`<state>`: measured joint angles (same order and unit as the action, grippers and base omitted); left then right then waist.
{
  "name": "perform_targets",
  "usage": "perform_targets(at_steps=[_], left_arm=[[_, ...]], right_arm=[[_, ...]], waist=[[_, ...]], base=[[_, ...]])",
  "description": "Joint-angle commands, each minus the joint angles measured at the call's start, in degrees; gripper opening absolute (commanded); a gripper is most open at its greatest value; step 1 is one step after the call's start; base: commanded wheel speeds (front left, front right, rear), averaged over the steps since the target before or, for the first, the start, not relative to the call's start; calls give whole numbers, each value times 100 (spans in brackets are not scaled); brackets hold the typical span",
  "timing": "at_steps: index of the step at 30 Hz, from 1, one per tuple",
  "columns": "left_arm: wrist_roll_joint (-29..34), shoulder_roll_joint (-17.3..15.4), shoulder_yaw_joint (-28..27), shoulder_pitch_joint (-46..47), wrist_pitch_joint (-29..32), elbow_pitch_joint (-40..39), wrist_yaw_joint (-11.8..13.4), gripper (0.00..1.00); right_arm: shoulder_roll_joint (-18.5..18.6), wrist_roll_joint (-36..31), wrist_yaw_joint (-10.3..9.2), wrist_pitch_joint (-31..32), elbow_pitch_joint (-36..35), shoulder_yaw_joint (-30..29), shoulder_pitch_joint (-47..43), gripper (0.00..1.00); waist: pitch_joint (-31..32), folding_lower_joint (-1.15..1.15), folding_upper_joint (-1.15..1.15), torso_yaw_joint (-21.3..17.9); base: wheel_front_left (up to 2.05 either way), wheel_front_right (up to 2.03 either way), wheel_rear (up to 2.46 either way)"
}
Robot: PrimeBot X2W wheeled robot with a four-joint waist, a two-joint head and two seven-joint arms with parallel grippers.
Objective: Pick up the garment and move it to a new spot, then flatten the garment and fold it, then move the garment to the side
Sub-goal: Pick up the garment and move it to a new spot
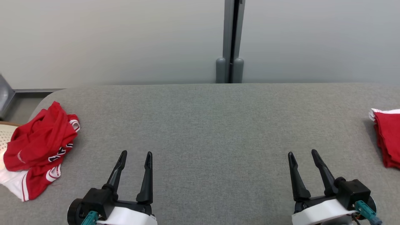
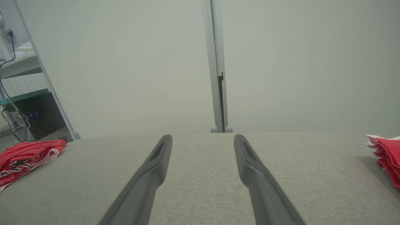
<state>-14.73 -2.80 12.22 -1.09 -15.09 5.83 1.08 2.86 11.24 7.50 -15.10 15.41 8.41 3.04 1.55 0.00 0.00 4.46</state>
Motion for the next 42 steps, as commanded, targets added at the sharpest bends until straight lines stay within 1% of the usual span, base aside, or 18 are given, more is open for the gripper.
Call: perform_targets(at_steps=[1, 6, 7, 8, 16, 23, 29, 34, 42], left_arm=[[2, -20, 6, -59, -10, 23, 14, 100], [64, -20, -43, -99, -10, 31, 7, 100], [64, -20, -43, -99, -10, 31, 7, 100], [72, -20, -83, -110, -10, 24, 14, 100], [222, -22, -310, -196, -10, 16, -54, 100], [328, -20, -443, -283, -10, 2, -107, 100], [321, -18, -598, -324, -10, -128, -45, 100], [345, -19, -686, -355, -10, -188, -20, 100], [387, -20, -768, -371, -10, -177, -45, 100]], right_arm=[[7, 43, -1, -7, 29, 55, -81, 100], [5, 134, -1, -8, 29, 293, -126, 100], [5, 134, -1, -8, 29, 293, -126, 100], [6, 156, -1, -8, 22, 375, -131, 100], [7, 292, -1, -8, -29, 655, -179, 100], [8, 441, -1, -8, -56, 922, -165, 100], [10, 511, -1, -8, -1, 1201, 48, 100], [9, 573, -1, -8, 95, 1386, 183, 100], [10, 638, -1, -8, 138, 1371, 203, 100]], waist=[[53, 0, 0, 239], [119, 0, 0, 697], [119, 0, 0, 697], [135, 0, 0, 783], [252, 0, 0, 1584], [312, 0, 0, 2138], [176, 0, 0, 2293], [115, 0, 0, 2350], [131, 0, 0, 2337]], base=[[0, 0, 0], [0, 0, 0], [0, 0, 0], [0, 0, 0], [0, 0, 0], [0, 0, 0], [0, 0, 0], [0, 0, 0], [0, 0, 0]])
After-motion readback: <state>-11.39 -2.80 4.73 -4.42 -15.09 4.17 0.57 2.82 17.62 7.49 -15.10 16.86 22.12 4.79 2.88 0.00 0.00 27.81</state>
